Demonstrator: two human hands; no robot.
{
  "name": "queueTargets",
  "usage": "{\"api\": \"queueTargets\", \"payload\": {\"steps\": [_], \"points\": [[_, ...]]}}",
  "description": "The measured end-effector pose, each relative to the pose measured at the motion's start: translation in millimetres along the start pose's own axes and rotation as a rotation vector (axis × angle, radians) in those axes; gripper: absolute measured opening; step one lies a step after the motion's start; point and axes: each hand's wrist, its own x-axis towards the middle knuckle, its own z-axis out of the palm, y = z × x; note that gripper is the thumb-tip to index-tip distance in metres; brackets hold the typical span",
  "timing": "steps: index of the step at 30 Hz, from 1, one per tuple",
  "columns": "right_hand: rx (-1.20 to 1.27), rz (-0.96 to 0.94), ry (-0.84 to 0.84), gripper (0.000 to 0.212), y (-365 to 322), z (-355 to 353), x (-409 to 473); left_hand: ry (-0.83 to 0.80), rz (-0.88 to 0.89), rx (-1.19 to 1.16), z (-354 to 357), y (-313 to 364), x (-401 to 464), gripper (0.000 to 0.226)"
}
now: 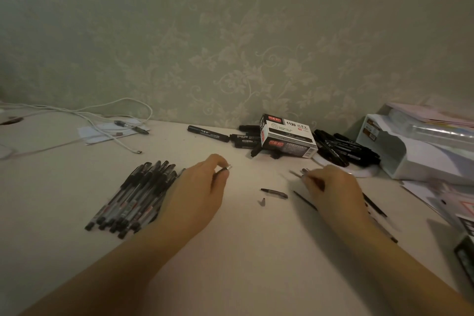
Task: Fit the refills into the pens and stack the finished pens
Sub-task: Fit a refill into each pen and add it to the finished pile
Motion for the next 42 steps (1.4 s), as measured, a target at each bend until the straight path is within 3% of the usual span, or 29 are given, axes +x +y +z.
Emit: {"api": "queueTargets", "payload": {"steps": [2, 6, 10, 14, 17, 21, 25, 30, 35, 39, 42], "points": [[-0.114, 0.007, -0.04, 0.019, -2.9, 0.2, -3.4, 0.039, -0.103, 0.014, -3.7, -4.0, 2.4, 0.005], [-0.166, 0.046, -0.016, 0.019, -7.2, -3.8, -5.5, 0.046, -0.229, 0.065, -8.6, -9.1, 4.6, 0.017], [-0.191, 0.063, -0.067, 0.019, -6.5, -3.8, -5.6, -0.085, -0.229, 0.241, -10.2, -6.2, -0.1, 0.027], [-0.203, 0.006, -0.012, 0.019, -4.9, -1.0, -4.9, -0.19, -0.209, 0.355, -10.2, -2.8, -3.8, 0.025], [0.015, -0.091, 0.027, 0.013, -15.7, 0.2, -4.9, -0.239, -0.181, 0.412, -9.0, -1.6, -4.0, 0.02], [0.423, -0.07, -0.104, 0.009, -44.3, 3.0, -12.1, -0.268, -0.174, 0.426, -9.4, 2.1, -4.2, 0.029], [0.738, 0.083, -0.391, 0.011, -63.2, 11.6, -28.1, -0.299, -0.238, 0.175, -8.1, 3.8, -1.5, 0.032], [1.022, 0.189, -0.607, 0.02, -70.4, 13.4, -33.5, -0.148, -0.291, -0.375, -5.9, 19.0, 2.4, 0.03], [1.194, 0.204, -0.654, 0.025, -69.3, 11.1, -31.0, -0.15, -0.321, -0.625, 1.3, 31.7, -6.2, 0.017], [1.193, 0.182, -0.651, 0.009, -68.4, 13.9, -31.2, -0.147, -0.299, -0.664, 3.9, 32.0, -6.5, 0.017], [1.156, 0.157, -0.62, 0.013, -70.0, 16.0, -31.9, -0.146, -0.285, -0.663, 5.6, 31.2, -6.9, 0.013]]}}
